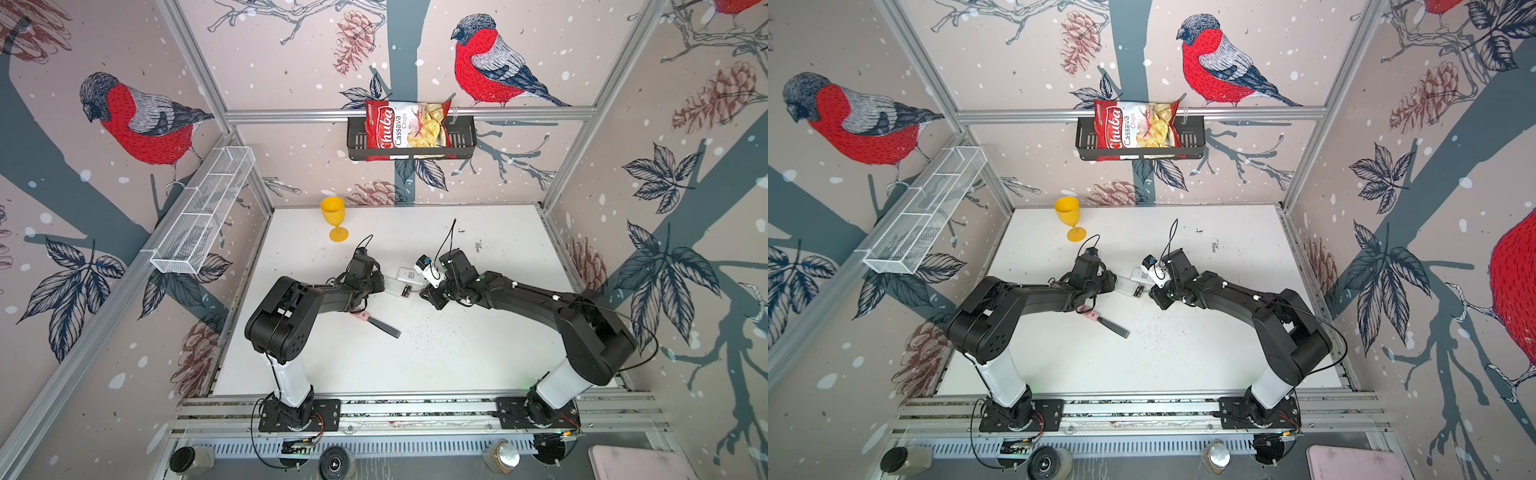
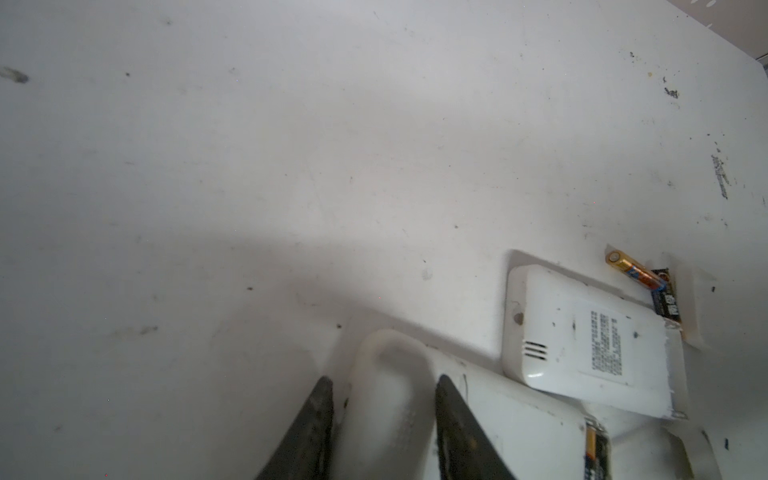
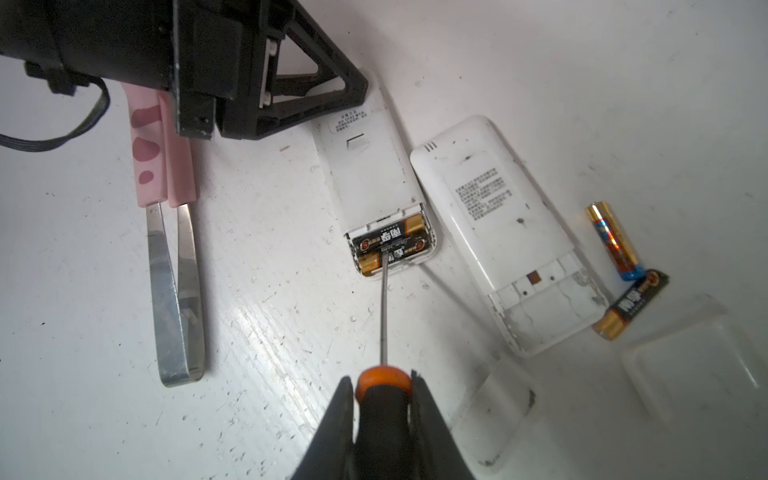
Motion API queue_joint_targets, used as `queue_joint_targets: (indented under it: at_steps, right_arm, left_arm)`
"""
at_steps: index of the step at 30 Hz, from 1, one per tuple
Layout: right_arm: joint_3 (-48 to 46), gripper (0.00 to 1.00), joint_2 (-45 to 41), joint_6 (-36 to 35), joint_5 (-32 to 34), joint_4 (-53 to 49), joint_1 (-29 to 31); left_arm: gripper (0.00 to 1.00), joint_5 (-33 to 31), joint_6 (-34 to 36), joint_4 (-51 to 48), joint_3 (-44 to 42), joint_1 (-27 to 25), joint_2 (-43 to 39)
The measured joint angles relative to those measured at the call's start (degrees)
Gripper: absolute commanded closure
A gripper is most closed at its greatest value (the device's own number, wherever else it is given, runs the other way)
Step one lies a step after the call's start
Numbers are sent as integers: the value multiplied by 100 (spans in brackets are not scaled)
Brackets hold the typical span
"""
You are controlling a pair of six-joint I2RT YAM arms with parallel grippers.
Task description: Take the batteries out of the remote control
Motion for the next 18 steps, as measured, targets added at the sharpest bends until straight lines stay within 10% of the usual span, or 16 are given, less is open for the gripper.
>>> queue_joint_targets:
  at_steps: [18]
  right_arm:
    - [118, 100, 162, -37, 114, -129, 28]
  left_arm:
    - [62, -13, 0, 33, -7, 0, 4]
